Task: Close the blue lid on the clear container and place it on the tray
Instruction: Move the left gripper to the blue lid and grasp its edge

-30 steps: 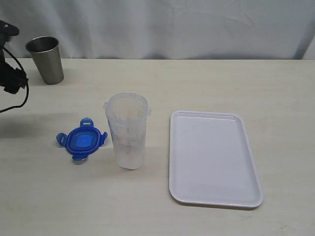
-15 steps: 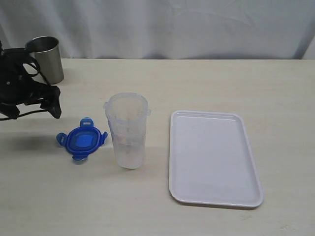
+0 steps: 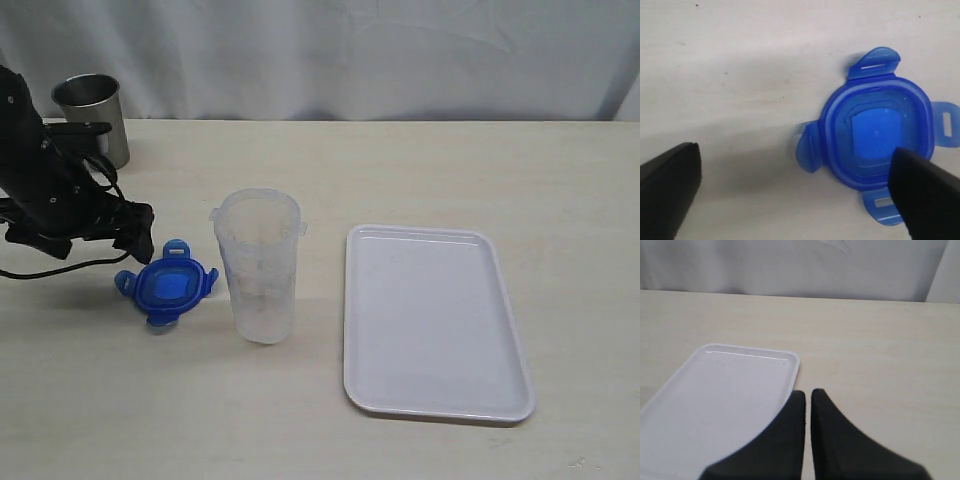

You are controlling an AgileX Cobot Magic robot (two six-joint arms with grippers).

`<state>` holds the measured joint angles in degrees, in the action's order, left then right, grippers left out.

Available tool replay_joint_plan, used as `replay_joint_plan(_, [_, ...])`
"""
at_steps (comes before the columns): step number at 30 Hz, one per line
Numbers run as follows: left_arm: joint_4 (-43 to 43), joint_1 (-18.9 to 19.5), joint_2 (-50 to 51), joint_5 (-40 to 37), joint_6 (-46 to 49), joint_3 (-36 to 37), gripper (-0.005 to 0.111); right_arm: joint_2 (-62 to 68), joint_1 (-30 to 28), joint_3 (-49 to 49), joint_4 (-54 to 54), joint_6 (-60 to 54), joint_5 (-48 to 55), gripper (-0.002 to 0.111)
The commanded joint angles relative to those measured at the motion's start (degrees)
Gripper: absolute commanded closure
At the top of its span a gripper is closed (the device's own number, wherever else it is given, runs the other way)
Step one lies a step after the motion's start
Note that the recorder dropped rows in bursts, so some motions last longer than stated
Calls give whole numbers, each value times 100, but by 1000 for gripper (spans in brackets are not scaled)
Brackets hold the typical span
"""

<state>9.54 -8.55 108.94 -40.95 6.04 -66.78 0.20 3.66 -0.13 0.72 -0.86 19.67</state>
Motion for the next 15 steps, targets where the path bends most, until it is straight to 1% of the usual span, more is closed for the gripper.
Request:
replay_joint_plan(1, [60, -19, 167, -161, 16, 28, 2, -20, -18, 13, -7, 20, -12, 104])
replay_joint_plan(6, [60, -19, 351, -240, -19, 28, 2, -20, -18, 13, -7, 20, -12, 104])
replay_joint_plan(8, [60, -19, 349, -223, -22, 28, 7, -20, -18, 13, -7, 20, -12, 104])
replay_joint_plan(9, [70, -19, 349, -222, -22, 28, 12, -20, -18, 13, -7, 20, -12, 104])
replay_joint_plan(13, [156, -19, 349, -187, -22, 28, 40, -20, -18, 13, -7, 20, -12, 104])
replay_joint_plan(15, [156, -19, 349, -166, -22, 28, 49, -20, -18, 13, -7, 20, -12, 104])
